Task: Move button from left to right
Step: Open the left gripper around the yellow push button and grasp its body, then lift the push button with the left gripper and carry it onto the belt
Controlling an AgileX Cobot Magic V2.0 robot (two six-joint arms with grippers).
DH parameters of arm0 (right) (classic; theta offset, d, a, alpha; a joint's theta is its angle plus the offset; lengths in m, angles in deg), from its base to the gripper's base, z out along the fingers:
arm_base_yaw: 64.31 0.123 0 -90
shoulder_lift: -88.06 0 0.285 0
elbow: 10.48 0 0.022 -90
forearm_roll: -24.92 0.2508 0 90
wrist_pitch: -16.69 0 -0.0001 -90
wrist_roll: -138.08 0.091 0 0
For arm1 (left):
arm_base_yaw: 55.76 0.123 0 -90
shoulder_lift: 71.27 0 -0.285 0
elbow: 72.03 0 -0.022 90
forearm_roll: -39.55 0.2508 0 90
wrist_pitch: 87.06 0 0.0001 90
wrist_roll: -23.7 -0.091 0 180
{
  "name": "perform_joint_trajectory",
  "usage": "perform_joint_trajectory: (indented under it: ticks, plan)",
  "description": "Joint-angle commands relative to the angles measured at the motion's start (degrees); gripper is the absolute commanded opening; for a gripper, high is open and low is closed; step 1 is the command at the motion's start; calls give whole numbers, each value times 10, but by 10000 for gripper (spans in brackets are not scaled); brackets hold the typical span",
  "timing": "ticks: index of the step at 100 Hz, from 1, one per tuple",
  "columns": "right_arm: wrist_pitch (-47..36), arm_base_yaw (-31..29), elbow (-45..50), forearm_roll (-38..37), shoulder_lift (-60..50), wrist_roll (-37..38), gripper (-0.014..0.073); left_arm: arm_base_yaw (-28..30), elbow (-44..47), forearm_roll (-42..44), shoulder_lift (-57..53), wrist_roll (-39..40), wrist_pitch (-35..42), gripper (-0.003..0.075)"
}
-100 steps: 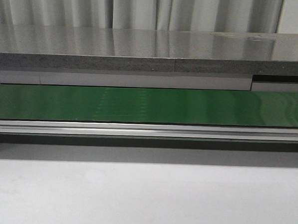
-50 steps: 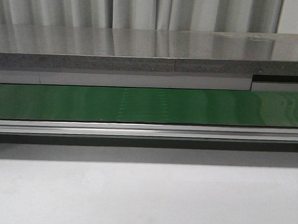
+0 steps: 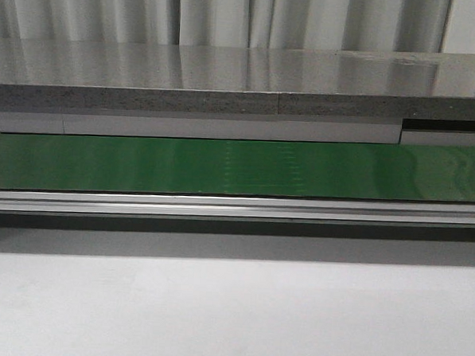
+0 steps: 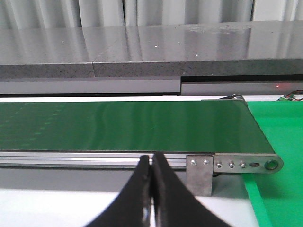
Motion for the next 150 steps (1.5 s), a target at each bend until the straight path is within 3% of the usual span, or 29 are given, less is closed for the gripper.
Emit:
perform_joint_trajectory:
  ticks: [1,74,101,113,137,150]
  plan:
    - [-48,1,-10,-5,-8,0,-68,1,-18,-21,-7,-11,14,654]
    - [-48,1,-10,-5,-8,0,-68,1,-18,-22,48,-21,5,654]
    - [-48,1,-10,-5,-8,0,-68,1,-20,-23,73,-21,5,613]
    - [-48,1,-10,-5,-8,0,-68,1,-20,-20,73,-21,10,554]
    - [-48,1,-10,-5,-8,0,-68,1,-20,-11,74,-21,11,308]
    - [-48,1,-10,-5,-8,0,-68,1,-20,-11,80,-21,12,216]
